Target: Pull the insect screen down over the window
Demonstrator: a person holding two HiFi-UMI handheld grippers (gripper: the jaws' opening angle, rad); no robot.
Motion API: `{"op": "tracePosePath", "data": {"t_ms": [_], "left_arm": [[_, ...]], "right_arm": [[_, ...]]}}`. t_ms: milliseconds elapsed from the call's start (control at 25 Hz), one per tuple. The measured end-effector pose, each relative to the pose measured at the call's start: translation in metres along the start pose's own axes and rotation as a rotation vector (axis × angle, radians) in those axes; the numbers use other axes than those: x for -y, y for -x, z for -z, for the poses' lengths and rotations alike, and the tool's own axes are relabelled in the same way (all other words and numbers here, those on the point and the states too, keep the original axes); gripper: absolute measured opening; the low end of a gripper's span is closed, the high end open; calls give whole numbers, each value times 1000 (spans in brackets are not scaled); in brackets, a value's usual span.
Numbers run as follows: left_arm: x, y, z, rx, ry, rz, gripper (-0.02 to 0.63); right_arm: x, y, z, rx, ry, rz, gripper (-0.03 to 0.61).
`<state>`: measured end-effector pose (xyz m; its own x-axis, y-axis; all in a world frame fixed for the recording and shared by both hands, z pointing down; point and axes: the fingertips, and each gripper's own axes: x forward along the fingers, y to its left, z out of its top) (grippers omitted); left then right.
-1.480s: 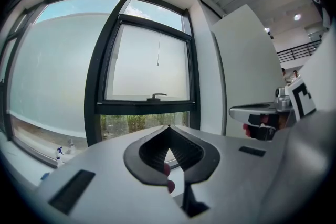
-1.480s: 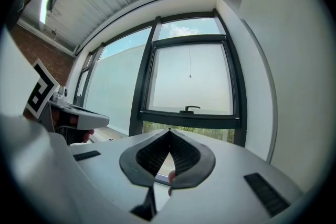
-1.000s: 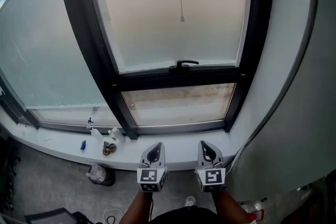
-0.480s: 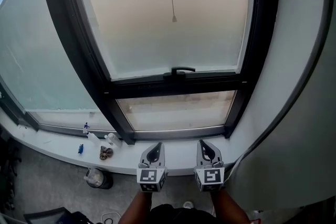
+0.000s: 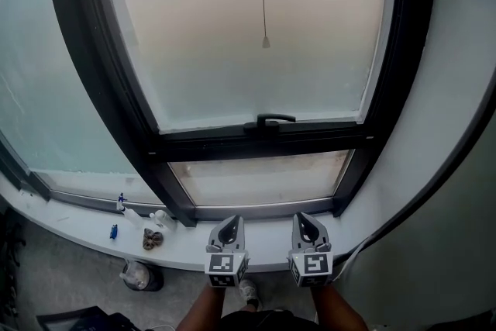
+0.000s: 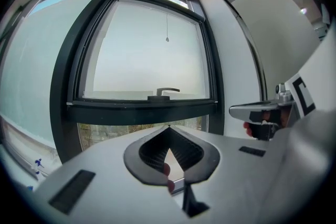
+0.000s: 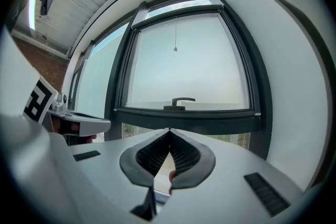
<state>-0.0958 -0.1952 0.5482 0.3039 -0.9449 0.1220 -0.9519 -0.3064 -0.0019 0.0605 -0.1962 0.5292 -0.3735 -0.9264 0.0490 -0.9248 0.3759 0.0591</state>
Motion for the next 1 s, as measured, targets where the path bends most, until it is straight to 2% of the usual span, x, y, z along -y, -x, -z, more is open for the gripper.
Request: {"op": "tracePosePath", "data": {"t_ms": [200, 360, 640, 720, 880, 1000], "left_arm": [[-26, -44, -7, -23, 38, 60, 0], [-47, -72, -15, -7, -7, 91, 0], [-75, -105, -30, 18, -17, 126, 0], [-78, -111, -38, 26, 20, 133, 0], [-83, -123, -56, 39, 144, 160, 0], [-78, -130, -73, 60, 114, 162, 0]], "right_arm": [[-3, -45, -6, -5, 18, 13, 2], [-9, -75, -5, -7, 17, 22, 2], [-4, -111, -12, 8, 23, 71, 2], [-4, -117, -15, 8, 32, 70, 3], [-6, -130, -24, 25, 37, 49, 2], [-4, -137, -37, 54, 44, 30, 2]]}}
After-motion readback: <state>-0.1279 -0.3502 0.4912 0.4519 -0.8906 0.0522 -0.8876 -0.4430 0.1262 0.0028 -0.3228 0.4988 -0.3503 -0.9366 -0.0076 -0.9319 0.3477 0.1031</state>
